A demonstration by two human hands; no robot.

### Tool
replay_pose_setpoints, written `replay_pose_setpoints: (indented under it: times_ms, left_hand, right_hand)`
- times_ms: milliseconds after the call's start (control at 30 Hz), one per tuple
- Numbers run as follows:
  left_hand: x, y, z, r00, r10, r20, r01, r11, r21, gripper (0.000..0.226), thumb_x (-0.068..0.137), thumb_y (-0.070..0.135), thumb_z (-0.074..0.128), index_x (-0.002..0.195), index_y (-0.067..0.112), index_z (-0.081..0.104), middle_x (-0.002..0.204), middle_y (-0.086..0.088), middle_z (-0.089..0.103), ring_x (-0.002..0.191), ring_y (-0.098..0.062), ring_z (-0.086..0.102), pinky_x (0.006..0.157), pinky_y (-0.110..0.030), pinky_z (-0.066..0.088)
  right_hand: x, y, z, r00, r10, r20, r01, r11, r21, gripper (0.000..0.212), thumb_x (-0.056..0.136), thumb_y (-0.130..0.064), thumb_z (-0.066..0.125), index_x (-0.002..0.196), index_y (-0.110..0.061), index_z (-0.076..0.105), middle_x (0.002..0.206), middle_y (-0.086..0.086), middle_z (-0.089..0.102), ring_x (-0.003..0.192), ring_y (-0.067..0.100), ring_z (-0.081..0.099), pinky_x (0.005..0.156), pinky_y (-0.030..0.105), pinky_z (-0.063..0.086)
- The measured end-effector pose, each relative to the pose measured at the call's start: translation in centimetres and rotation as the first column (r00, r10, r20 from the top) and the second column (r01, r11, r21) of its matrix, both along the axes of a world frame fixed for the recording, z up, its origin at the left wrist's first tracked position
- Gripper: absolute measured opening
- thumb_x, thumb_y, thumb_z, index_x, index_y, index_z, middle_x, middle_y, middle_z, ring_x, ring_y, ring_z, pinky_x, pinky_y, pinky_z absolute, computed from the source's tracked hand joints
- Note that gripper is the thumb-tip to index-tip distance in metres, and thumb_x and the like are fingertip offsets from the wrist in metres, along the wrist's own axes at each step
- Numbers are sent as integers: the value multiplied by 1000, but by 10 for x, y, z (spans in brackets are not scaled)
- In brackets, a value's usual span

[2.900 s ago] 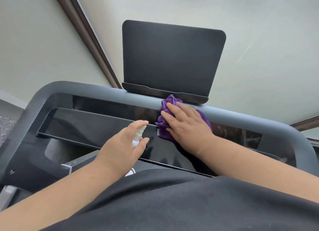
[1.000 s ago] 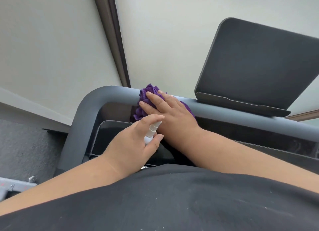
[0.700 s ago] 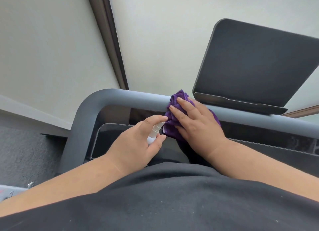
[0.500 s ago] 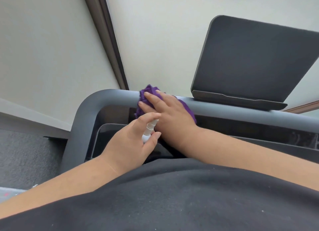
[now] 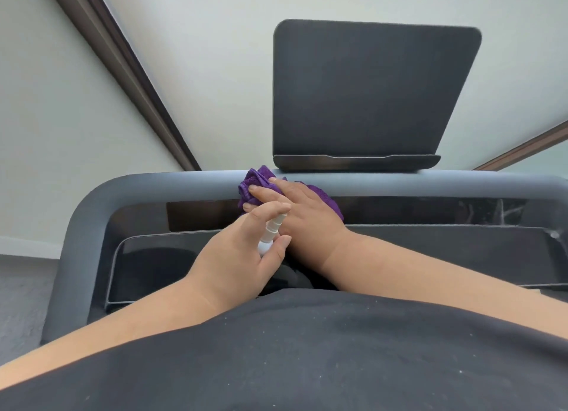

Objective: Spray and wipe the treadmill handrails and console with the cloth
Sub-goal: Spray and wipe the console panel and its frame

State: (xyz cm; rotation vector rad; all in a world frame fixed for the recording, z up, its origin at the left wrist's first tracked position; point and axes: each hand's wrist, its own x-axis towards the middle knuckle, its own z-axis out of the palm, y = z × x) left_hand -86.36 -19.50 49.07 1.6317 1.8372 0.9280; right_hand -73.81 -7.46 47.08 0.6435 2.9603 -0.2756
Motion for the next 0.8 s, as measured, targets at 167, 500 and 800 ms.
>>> replay_pose_setpoints:
  times_ms: [167,500,800]
  left_hand:
    - [42,24,2,997,-79,-24,78,997,-22,47,92,34,64,133,43,41,110,8,66,95,-8,61,83,-15,46]
    - [138,64,0,988,-144,-62,140,988,-65,48,86,54,48,131,52,32,93,30,55,82,-6,58,79,-29,52]
    - [198,85,1,981,-172,-95,161,981,-111,49,89,48,55,131,55,31,96,21,59,79,-5,58,76,-31,51]
  right_hand:
    - [55,18,2,998,-43,-54,49,992,117,65,86,-39,71,145,-32,46,157,-2,35,141,34,35,114,46,28]
    - [164,60,-9,955,-132,-264,182,968,175,56,81,-25,77,135,-21,60,145,5,52,127,39,52,103,52,44]
    - [256,99,-21,896,-272,-350,361,906,219,46,86,-19,72,132,-19,63,140,9,56,122,39,56,101,50,47]
